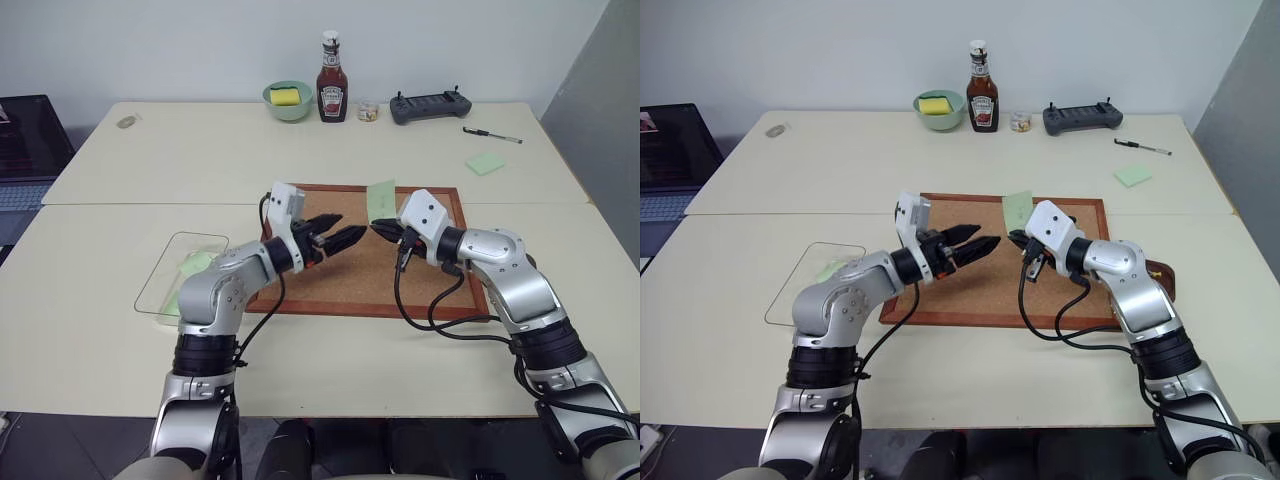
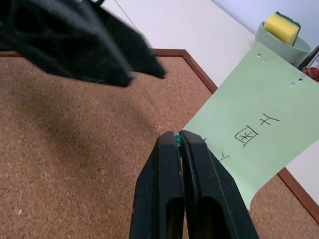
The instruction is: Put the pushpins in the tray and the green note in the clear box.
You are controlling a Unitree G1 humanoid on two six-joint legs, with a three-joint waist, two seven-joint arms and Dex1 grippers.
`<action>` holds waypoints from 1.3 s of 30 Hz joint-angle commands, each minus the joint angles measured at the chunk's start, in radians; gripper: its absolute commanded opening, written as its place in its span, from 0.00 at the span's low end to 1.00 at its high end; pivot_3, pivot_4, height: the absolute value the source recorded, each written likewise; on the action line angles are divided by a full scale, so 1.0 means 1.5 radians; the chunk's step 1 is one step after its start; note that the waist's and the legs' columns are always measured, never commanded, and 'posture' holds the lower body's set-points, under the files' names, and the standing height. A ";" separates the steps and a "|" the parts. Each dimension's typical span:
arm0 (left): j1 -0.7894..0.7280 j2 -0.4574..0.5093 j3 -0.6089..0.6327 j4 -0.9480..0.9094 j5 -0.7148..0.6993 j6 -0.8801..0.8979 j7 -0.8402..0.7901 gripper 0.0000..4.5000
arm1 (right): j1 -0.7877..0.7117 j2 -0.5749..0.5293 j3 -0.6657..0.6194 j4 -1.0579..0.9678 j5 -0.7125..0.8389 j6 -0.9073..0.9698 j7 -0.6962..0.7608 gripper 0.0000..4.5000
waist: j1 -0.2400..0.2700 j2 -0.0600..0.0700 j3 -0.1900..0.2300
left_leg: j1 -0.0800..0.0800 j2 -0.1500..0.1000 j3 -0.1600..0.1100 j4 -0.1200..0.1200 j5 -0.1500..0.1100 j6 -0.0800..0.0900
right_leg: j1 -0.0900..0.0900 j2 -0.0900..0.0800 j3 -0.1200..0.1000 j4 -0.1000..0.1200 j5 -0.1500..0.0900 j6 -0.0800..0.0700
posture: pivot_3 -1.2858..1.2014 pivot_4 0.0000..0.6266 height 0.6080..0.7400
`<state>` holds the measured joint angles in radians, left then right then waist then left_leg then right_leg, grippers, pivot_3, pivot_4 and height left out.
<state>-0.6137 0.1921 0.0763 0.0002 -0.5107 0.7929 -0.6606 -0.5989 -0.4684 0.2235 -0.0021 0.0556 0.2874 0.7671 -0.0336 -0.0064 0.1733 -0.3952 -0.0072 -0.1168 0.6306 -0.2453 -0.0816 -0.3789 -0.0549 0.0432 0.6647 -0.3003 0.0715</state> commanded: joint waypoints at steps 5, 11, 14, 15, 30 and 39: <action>-0.073 -0.028 -0.017 0.110 0.018 -0.073 -0.004 0.94 | -0.007 -0.009 0.014 -0.047 -0.022 -0.027 0.012 0.00 | -0.001 0.000 0.000 | 0.000 0.000 0.000 0.000 0.000 0.000 | -0.001 0.000 0.000 0.000 0.000 0.000 | 0.52 0.24 1.00; -0.127 -0.042 -0.026 0.221 0.041 -0.132 -0.015 0.94 | -0.005 -0.006 0.020 -0.064 -0.028 -0.023 0.015 0.00 | -0.001 0.000 0.000 | 0.000 0.000 0.000 0.000 0.000 0.000 | -0.001 0.000 0.000 0.000 0.000 0.000 | 0.52 0.24 1.00; -0.149 -0.050 -0.025 0.263 0.042 -0.146 -0.026 0.94 | -0.006 -0.003 0.021 -0.069 -0.029 -0.021 0.014 0.00 | 0.000 0.000 0.000 | -0.001 0.000 0.000 0.000 0.000 0.000 | -0.001 0.000 0.000 0.000 0.000 0.000 | 0.52 0.24 1.00; -0.153 -0.052 -0.025 0.272 0.042 -0.147 -0.030 0.94 | -0.007 -0.002 0.021 -0.070 -0.029 -0.021 0.014 0.00 | 0.000 0.000 0.000 | -0.001 0.000 0.000 0.000 0.000 0.000 | -0.001 0.000 0.000 0.000 0.000 0.000 | 0.52 0.24 1.00; -0.156 -0.058 -0.015 0.289 0.015 -0.103 -0.060 0.34 | -0.016 0.007 0.017 -0.074 -0.024 -0.017 0.013 0.00 | -0.002 0.000 0.000 | -0.001 0.000 0.000 0.000 0.000 0.000 | -0.002 0.000 0.000 0.000 0.000 0.000 | 0.52 0.24 1.00; -0.149 -0.059 -0.011 0.290 0.020 -0.096 -0.050 0.01 | -0.018 0.009 0.015 -0.070 -0.024 -0.020 0.015 0.00 | -0.003 0.000 0.000 | -0.001 0.000 0.000 0.000 0.000 0.000 | -0.002 0.000 0.000 0.000 0.000 0.000 | 0.52 0.24 1.00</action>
<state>-0.8343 0.1104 0.0569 0.4485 -0.4743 0.6483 -0.7331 -0.6026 -0.4570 0.2613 -0.0549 0.0140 0.2724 0.7865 -0.0384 -0.0068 0.1735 -0.3967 -0.0073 -0.1165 0.6305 -0.2451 -0.0820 -0.3813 -0.0548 0.0433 0.6654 -0.3002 0.0713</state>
